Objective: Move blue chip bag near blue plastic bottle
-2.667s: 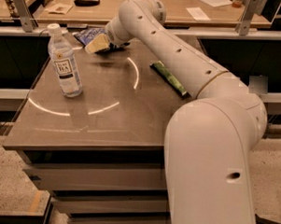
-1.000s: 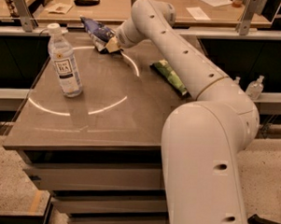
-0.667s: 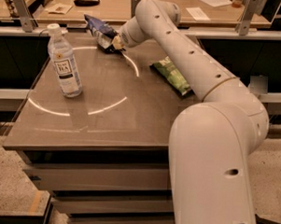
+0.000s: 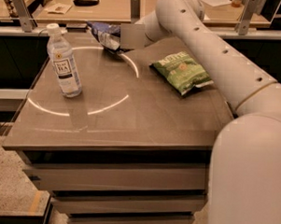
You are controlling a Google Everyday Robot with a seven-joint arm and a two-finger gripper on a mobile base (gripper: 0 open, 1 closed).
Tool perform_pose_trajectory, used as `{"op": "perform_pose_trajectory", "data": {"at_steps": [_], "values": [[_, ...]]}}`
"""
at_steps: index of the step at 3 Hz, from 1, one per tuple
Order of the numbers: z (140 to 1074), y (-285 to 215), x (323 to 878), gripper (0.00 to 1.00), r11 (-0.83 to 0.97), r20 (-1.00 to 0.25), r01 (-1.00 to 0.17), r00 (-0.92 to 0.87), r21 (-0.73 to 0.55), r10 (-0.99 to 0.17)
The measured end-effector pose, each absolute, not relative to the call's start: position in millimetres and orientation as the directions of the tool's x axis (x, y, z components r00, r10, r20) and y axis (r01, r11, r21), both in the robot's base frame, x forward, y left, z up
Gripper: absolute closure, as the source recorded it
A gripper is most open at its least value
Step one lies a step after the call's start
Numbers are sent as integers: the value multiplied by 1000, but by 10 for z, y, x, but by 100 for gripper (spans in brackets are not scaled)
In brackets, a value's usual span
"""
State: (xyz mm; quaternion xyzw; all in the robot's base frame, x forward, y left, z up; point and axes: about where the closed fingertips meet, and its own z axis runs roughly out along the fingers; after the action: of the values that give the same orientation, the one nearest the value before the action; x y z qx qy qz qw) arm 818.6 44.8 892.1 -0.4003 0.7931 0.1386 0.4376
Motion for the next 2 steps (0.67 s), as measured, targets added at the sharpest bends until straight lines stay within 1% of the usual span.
{"op": "perform_pose_trajectory", "data": {"at_steps": [1,2], "values": [[8921,470,7741,100,556,-792,-820,-250,-131,-556],[8942,581,7374,100,469,-789,-877,-215,-103,-575]]}}
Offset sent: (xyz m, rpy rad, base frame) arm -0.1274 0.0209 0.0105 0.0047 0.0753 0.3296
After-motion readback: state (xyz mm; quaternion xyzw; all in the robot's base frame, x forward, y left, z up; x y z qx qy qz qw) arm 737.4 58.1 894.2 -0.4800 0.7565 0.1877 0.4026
